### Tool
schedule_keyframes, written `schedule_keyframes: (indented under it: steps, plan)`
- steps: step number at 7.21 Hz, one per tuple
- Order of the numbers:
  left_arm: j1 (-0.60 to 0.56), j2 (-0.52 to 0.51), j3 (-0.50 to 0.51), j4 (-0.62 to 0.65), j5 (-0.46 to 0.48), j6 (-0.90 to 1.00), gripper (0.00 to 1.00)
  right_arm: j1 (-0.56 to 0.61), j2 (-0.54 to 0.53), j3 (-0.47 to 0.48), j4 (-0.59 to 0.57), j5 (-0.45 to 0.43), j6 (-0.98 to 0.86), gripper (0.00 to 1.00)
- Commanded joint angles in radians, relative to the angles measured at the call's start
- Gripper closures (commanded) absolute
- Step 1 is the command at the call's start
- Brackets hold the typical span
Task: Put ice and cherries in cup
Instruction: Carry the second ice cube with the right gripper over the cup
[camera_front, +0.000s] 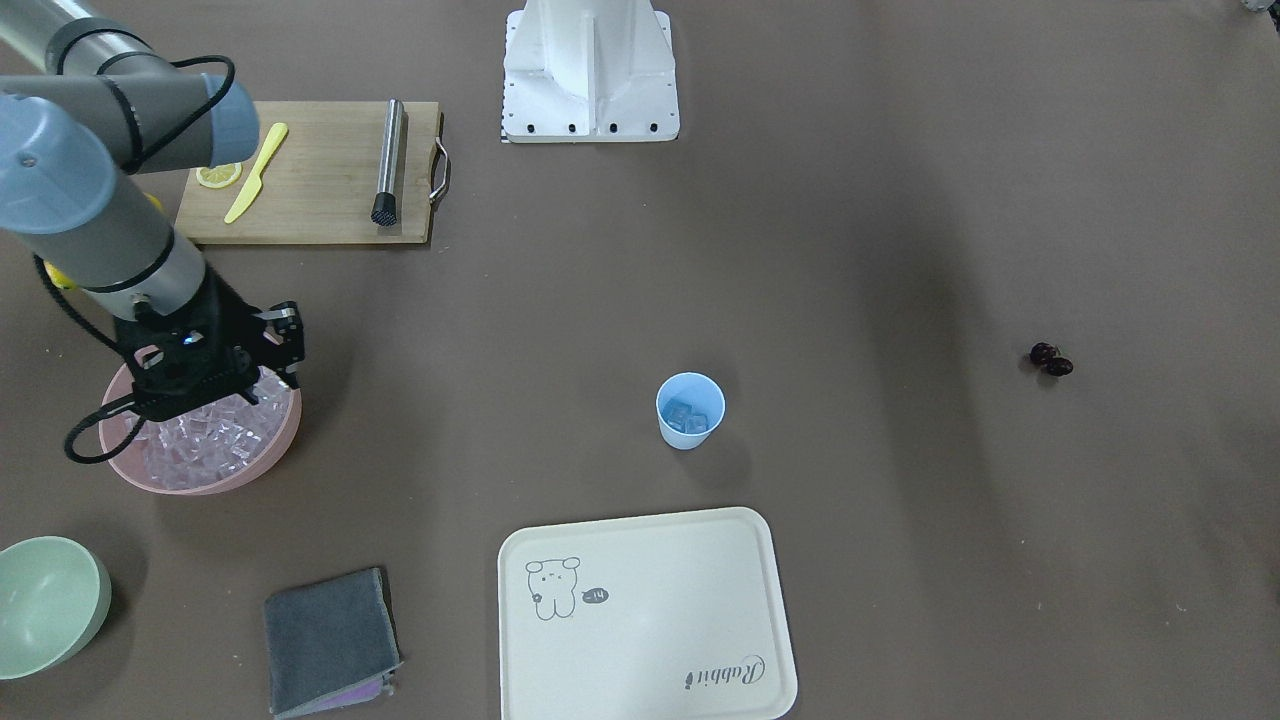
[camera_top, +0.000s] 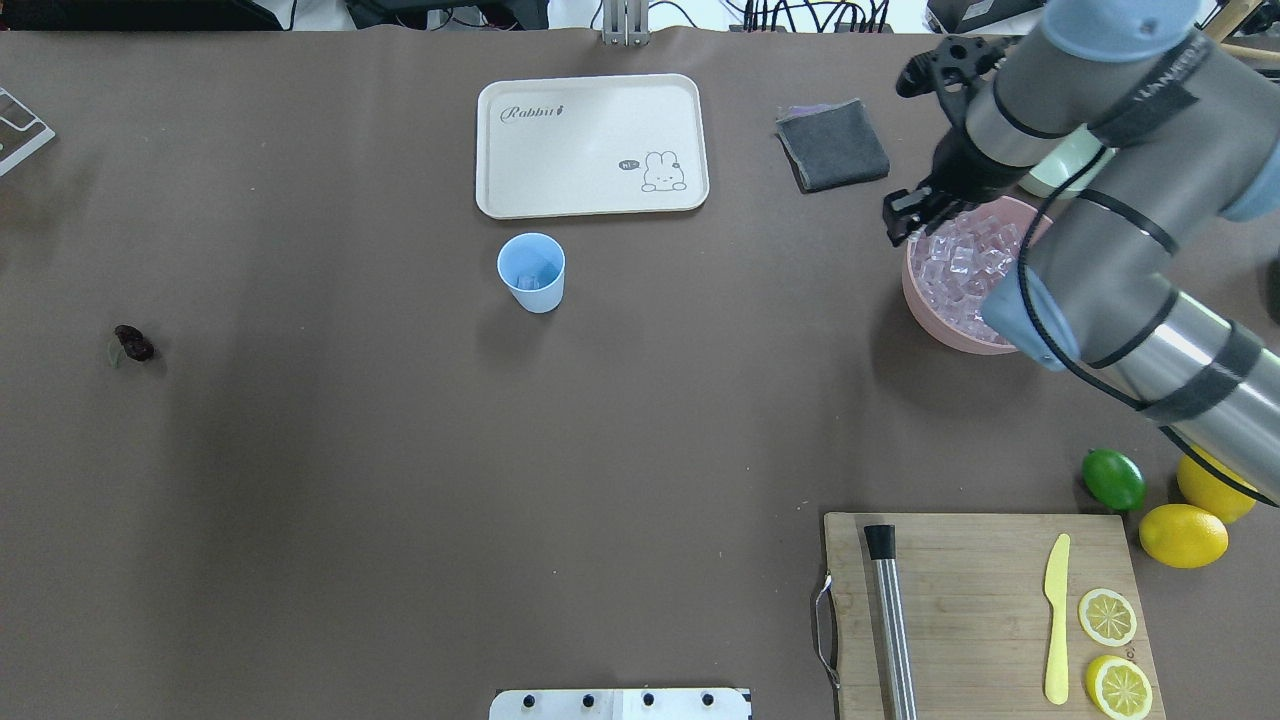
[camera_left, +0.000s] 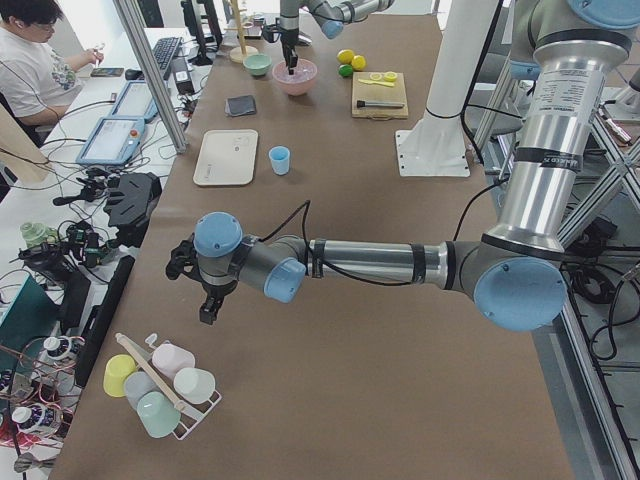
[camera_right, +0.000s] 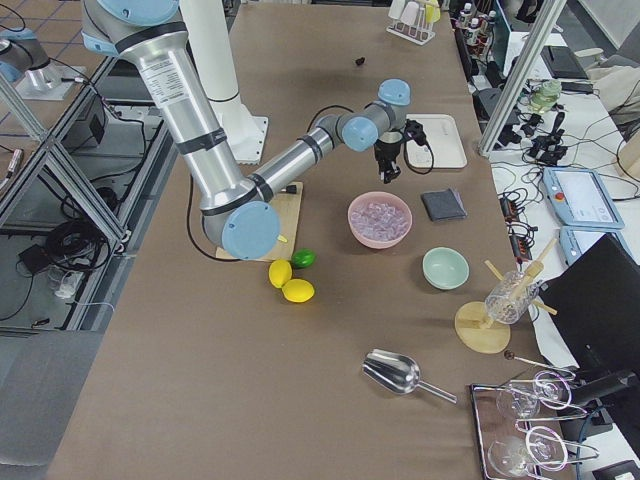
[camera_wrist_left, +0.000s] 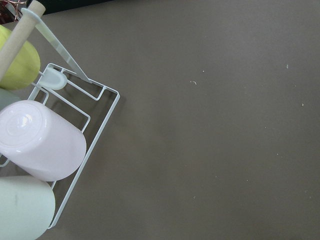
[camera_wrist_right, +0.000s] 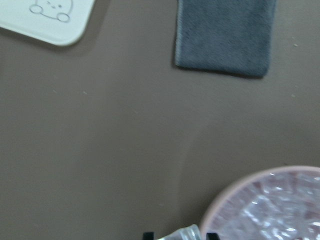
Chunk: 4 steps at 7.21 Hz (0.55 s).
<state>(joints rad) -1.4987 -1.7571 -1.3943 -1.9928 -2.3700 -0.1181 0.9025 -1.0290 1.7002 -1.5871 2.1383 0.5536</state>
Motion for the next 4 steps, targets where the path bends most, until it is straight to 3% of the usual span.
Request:
schedule_keyframes:
  steps: [1,2,3,4]
  plan:
    - [0.0,-0.004,0.02,-0.001,0.0,0.0,0.02,-0.132,0.308,-0.208,-0.041,-0.117,0.289,1.0]
    - [0.0,-0.008,0.021,-0.001,0.0,0.0,0.02,-0.181,0.457,-0.363,-0.04,-0.165,0.387,1.0]
    - [0.002,-0.016,0.035,-0.001,0.0,0.0,0.02,-0.238,0.496,-0.407,-0.019,-0.245,0.44,1.0]
    - [0.003,-0.025,0.038,-0.001,0.0,0.0,0.02,-0.273,0.507,-0.439,0.092,-0.305,0.538,1.0]
